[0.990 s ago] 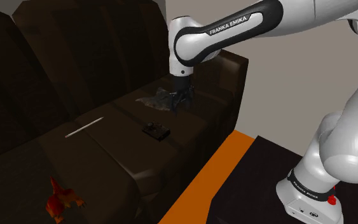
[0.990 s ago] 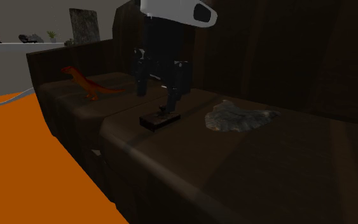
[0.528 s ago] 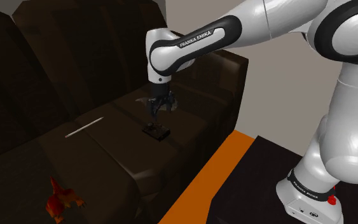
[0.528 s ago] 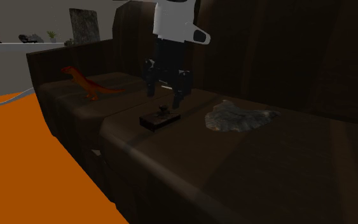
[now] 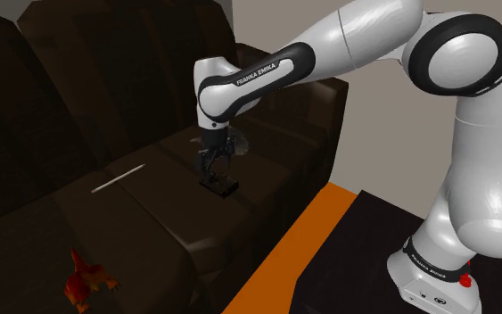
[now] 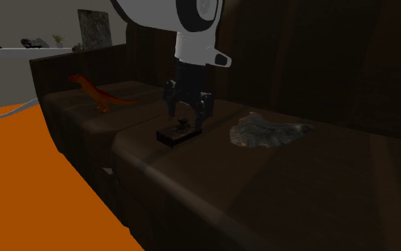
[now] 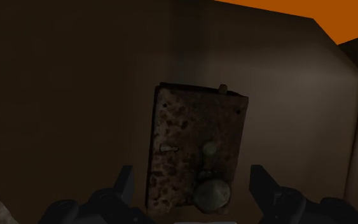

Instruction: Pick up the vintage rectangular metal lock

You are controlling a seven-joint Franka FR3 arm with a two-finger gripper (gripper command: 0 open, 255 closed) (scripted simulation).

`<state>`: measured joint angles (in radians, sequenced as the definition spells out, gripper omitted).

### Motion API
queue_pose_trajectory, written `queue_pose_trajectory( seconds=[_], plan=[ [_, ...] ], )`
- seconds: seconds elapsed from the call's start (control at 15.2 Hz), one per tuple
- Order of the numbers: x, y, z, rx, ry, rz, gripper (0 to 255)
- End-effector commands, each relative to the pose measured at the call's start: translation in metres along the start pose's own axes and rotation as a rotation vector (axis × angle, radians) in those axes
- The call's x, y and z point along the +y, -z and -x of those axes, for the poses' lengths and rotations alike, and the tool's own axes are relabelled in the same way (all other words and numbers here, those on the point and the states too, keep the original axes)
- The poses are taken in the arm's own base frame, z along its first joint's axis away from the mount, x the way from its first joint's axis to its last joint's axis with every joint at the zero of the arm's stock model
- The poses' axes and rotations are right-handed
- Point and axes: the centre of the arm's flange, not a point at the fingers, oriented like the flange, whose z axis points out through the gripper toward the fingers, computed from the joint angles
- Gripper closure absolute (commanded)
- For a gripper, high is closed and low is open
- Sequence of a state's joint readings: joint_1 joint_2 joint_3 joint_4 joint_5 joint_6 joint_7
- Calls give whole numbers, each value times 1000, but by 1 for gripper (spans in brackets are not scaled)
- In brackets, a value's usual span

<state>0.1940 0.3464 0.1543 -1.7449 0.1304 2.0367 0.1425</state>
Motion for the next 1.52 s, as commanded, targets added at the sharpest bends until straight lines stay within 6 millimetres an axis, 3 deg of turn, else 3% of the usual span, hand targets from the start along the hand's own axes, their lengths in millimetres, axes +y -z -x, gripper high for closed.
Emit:
queue_pose_trajectory(
  seconds=[0.0, 0.13, 0.2, 0.79, 1.45],
  plan=[
    [1, -11, -1, 0, 0, 0, 0],
    [2, -14, -1, 0, 0, 0, 0],
    [2, -14, 0, 0, 0, 0, 255],
    [2, -14, -1, 0, 0, 0, 255],
    [-6, 38, 3, 0, 0, 0, 255]
  ],
)
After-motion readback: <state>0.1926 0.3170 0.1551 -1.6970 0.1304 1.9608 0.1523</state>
